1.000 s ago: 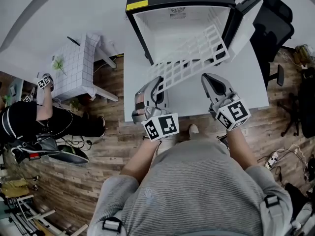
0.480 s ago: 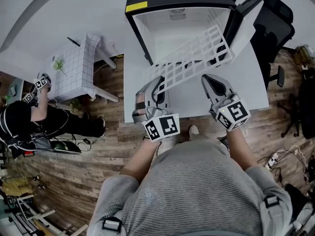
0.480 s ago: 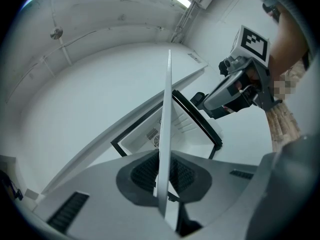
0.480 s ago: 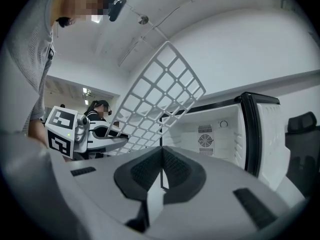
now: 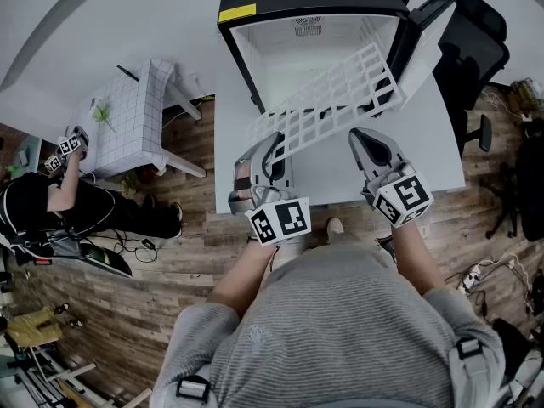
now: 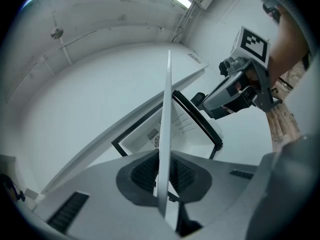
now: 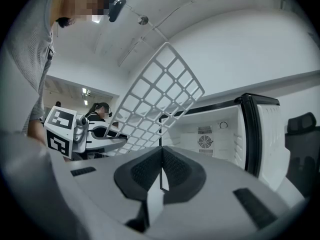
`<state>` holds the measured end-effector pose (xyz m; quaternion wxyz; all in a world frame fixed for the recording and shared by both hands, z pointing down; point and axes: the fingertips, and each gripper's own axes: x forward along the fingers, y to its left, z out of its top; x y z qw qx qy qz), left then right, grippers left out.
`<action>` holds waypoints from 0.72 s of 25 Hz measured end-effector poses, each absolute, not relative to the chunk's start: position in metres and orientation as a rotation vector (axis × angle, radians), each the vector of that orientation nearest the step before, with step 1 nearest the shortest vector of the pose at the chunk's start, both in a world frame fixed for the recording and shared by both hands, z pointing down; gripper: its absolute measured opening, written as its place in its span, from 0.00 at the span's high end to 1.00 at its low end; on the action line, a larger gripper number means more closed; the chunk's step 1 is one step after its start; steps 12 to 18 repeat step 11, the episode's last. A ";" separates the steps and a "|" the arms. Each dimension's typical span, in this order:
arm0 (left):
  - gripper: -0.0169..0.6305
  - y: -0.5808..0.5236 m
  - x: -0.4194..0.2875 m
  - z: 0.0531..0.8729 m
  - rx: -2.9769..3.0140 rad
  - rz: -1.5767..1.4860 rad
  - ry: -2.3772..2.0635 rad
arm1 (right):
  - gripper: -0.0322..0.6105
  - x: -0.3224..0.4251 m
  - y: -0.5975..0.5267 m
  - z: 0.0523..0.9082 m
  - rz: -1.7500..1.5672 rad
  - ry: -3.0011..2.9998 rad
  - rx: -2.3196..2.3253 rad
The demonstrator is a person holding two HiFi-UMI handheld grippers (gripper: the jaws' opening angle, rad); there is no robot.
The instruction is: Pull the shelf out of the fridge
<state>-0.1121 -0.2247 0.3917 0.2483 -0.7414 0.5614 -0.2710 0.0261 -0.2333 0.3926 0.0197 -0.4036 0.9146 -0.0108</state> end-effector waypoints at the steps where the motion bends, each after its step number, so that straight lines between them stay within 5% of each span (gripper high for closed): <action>1: 0.92 -0.225 -0.112 0.392 -2.021 -0.738 1.530 | 0.93 0.026 -0.233 0.393 -0.032 2.840 -1.252; 18: 0.92 -0.225 -0.111 0.395 -2.013 -0.756 1.525 | 0.93 0.030 -0.237 0.397 -0.040 2.842 -1.256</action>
